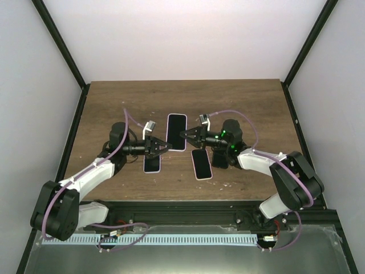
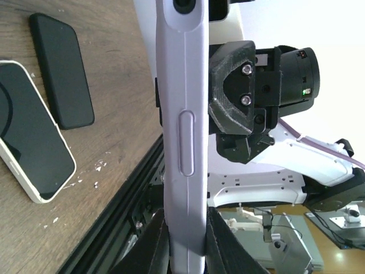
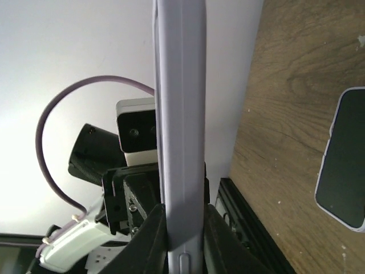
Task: Put the phone into the phone case
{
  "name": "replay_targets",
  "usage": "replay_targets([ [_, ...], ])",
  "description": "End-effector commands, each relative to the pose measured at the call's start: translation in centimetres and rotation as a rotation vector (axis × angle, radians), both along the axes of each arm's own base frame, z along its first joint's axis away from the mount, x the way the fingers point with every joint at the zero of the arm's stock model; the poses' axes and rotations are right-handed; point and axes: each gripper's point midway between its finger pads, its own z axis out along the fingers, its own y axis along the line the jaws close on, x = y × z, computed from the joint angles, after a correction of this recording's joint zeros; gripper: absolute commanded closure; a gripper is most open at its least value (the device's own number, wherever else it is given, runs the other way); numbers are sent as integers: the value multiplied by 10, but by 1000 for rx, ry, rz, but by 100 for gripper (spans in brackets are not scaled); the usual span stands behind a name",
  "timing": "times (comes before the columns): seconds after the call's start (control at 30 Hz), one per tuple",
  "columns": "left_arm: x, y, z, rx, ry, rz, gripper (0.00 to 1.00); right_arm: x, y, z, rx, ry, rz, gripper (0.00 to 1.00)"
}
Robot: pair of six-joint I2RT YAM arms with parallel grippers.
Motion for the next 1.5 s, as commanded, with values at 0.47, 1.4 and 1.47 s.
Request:
replay_targets([
  [0.47, 25, 6, 9, 33, -61, 31, 80, -41, 18, 26, -50, -239, 219, 82],
  [1.4, 50, 10, -21, 95, -63, 96, 91, -61, -1, -31, -122, -101, 174, 98],
  [1.47, 50, 10, -23, 104, -58, 100, 87, -60, -2, -35, -137, -93, 165, 98],
])
